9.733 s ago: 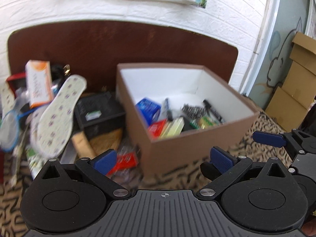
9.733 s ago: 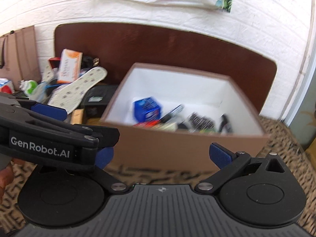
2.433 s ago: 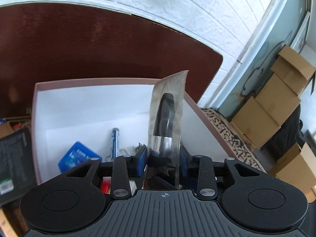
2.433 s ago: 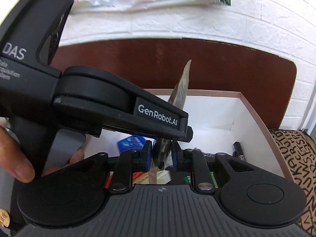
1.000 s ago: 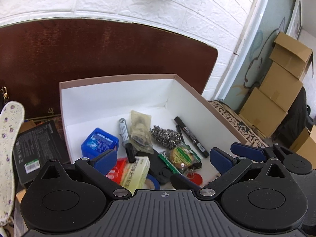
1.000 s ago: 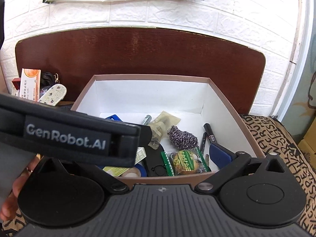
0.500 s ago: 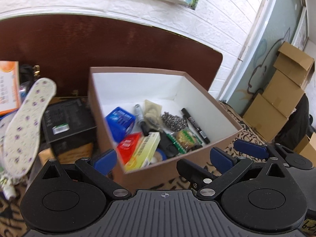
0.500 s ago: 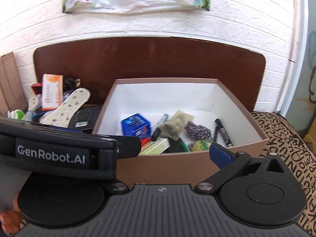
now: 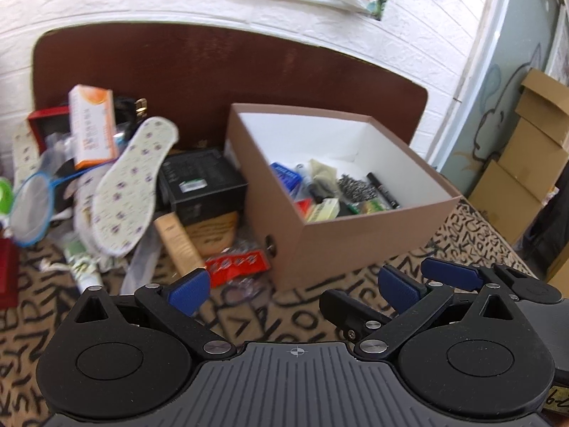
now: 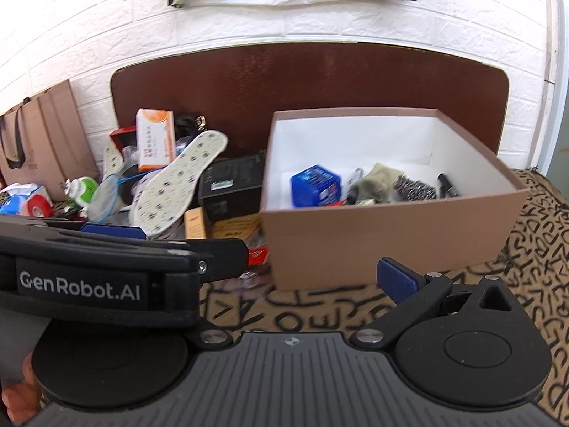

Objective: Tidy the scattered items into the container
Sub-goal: 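Withdraw both open tools from the box back toward the pile, then grasp the green avocado hand cream tube with left tool while right tool grasps the clear plastic tube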

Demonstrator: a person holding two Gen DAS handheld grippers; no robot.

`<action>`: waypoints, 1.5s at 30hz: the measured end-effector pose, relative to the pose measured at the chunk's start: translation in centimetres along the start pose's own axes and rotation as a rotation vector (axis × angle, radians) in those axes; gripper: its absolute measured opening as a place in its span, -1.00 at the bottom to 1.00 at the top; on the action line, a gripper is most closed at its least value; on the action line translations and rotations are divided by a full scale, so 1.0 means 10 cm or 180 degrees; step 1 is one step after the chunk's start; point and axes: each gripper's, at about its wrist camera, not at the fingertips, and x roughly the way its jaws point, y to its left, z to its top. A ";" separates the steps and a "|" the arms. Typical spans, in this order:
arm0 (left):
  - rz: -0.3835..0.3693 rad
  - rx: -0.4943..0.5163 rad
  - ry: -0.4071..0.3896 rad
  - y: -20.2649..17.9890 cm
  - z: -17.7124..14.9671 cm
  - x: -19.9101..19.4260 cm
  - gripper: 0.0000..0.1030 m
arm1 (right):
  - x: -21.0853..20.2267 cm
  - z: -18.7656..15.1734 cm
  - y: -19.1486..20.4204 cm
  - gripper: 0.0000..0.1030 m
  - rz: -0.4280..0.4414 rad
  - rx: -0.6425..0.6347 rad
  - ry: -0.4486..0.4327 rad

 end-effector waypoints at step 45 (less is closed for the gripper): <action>0.0571 -0.1004 0.0018 1.80 -0.51 -0.09 0.57 | 0.88 -0.39 1.26 0.62 0.0558 -0.0502 0.0411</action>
